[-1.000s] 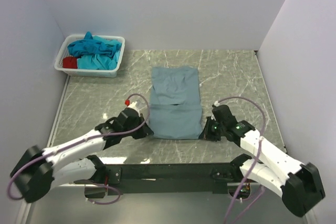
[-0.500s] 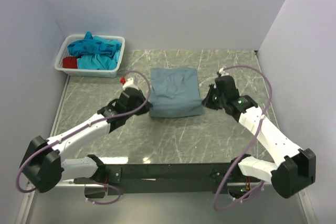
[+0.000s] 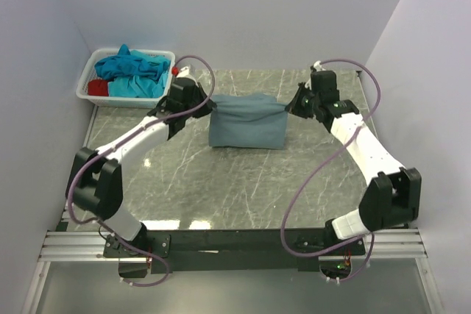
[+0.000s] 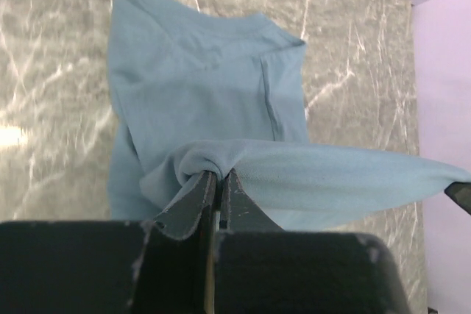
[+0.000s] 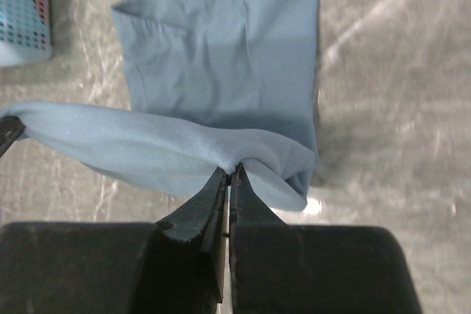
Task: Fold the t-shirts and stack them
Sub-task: Fold the tshirt
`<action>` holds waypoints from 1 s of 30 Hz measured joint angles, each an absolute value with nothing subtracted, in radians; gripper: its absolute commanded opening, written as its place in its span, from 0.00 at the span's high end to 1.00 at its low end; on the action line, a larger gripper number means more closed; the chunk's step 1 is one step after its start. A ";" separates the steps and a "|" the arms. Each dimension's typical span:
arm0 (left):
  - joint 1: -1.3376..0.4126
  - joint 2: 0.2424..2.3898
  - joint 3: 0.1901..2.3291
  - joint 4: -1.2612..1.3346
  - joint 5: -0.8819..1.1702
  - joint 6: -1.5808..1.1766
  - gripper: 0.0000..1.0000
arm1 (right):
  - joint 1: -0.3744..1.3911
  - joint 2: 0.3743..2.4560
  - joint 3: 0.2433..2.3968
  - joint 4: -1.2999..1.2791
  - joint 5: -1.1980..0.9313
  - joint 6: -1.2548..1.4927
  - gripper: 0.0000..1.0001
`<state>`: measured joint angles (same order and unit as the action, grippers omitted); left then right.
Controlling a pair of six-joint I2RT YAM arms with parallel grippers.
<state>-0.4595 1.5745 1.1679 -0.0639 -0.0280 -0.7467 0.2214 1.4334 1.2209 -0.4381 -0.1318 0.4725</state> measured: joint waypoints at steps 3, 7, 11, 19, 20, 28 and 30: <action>-0.432 1.642 1.229 -0.059 -0.001 -0.733 1.00 | 0.200 1.512 1.292 -0.432 -0.170 0.458 1.00; -0.397 1.733 1.306 -0.048 0.027 -0.714 1.00 | 0.182 1.636 1.417 -0.441 -0.207 0.436 1.00; -0.362 1.828 1.373 -0.015 0.068 -0.709 0.99 | 0.157 1.755 1.525 -0.446 -0.245 0.428 1.00; -0.323 2.039 1.567 0.005 0.113 -0.664 0.93 | 0.120 2.033 1.784 -0.461 -0.311 0.414 1.00; -0.316 2.069 1.590 0.008 0.124 -0.661 0.92 | 0.116 2.075 1.823 -0.466 -0.320 0.414 1.00; -0.266 2.249 1.724 0.012 0.171 -0.637 0.00 | 0.083 2.346 2.072 -0.503 -0.363 0.407 0.17; -0.255 2.249 1.726 0.002 0.173 -0.635 0.00 | 0.079 2.352 2.077 -0.510 -0.365 0.402 0.16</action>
